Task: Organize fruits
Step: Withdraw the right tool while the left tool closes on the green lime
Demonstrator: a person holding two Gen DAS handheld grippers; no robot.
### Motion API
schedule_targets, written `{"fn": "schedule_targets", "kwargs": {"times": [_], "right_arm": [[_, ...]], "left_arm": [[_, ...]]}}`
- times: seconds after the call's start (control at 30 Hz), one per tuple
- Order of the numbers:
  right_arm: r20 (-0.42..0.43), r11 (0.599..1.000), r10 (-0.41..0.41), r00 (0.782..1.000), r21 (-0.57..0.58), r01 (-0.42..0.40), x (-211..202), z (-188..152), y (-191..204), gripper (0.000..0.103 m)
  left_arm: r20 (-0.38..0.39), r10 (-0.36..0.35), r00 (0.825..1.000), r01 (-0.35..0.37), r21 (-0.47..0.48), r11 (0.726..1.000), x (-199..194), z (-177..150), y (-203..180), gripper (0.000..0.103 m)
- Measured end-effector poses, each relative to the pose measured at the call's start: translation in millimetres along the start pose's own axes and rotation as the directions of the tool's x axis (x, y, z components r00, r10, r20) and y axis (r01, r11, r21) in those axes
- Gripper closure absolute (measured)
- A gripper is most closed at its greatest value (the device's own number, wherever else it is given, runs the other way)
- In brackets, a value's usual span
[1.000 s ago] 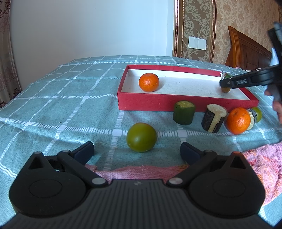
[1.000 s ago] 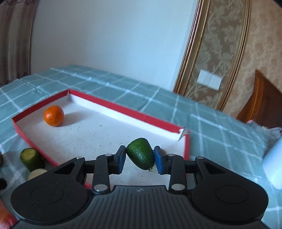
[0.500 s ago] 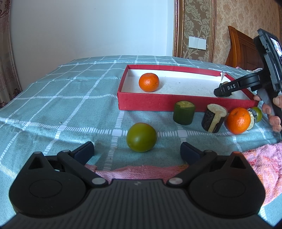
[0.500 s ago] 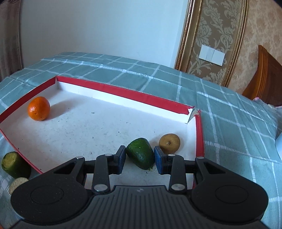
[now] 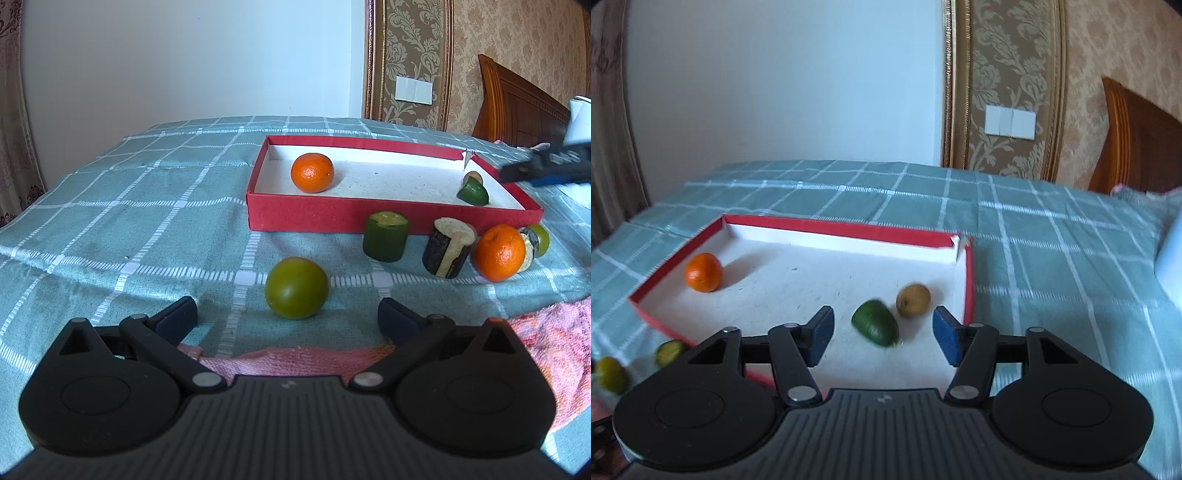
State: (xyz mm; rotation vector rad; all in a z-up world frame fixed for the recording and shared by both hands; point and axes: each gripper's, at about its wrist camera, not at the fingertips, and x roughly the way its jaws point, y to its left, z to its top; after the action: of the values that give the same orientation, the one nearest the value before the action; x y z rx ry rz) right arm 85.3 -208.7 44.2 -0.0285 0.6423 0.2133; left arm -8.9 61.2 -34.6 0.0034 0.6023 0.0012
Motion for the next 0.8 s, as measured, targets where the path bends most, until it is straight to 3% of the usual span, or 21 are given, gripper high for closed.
{"fn": "schedule_targets", "kwargs": {"times": [0.07, 0.17, 0.23, 0.37, 0.53, 0.7, 0.8], "right_arm": [[0.021, 0.999, -0.052, 0.998, 0.01, 0.051, -14.5, -12.7, -7.1, 0.031], [0.052, 0.985, -0.167, 0.985, -0.039, 0.169, -28.1, -34.7, -13.1, 0.031], [0.072, 0.978, -0.203, 0.977, -0.042, 0.206, -35.2, -48.0, -18.9, 0.031], [0.06, 0.99, -0.141, 0.988, -0.004, 0.141, -43.5, -61.7, -31.3, 0.031], [0.05, 0.98, -0.191, 0.98, -0.047, 0.194, -37.2, -69.5, -28.7, 0.031], [0.018, 0.989, -0.142, 0.99, -0.027, 0.142, -33.0, -69.7, -33.1, 0.022], [-0.02, 0.992, -0.123, 0.992, 0.016, 0.123, -27.5, -69.3, -40.3, 0.021]], "left_arm": [[0.0, 0.0, 1.0, 0.0, 0.0, 1.0, 0.0, 0.0, 0.0, 0.0], [0.0, 0.0, 1.0, 0.0, 0.0, 1.0, 0.1, -0.1, 0.0, 0.0], [0.0, 0.0, 1.0, 0.0, 0.0, 1.0, 0.1, -0.1, 0.0, 0.0], [0.0, 0.001, 1.0, -0.001, 0.0, 1.0, 0.2, -0.1, 0.0, 0.0], [-0.008, 0.014, 1.0, -0.014, 0.021, 1.0, -2.4, 4.1, -3.3, 0.0], [0.003, 0.032, 0.999, -0.032, 0.065, 0.997, -3.4, 7.5, -11.1, 0.001], [-0.013, -0.024, 1.0, 0.024, 0.048, 0.999, -0.1, 12.0, -8.3, 0.019]]}}
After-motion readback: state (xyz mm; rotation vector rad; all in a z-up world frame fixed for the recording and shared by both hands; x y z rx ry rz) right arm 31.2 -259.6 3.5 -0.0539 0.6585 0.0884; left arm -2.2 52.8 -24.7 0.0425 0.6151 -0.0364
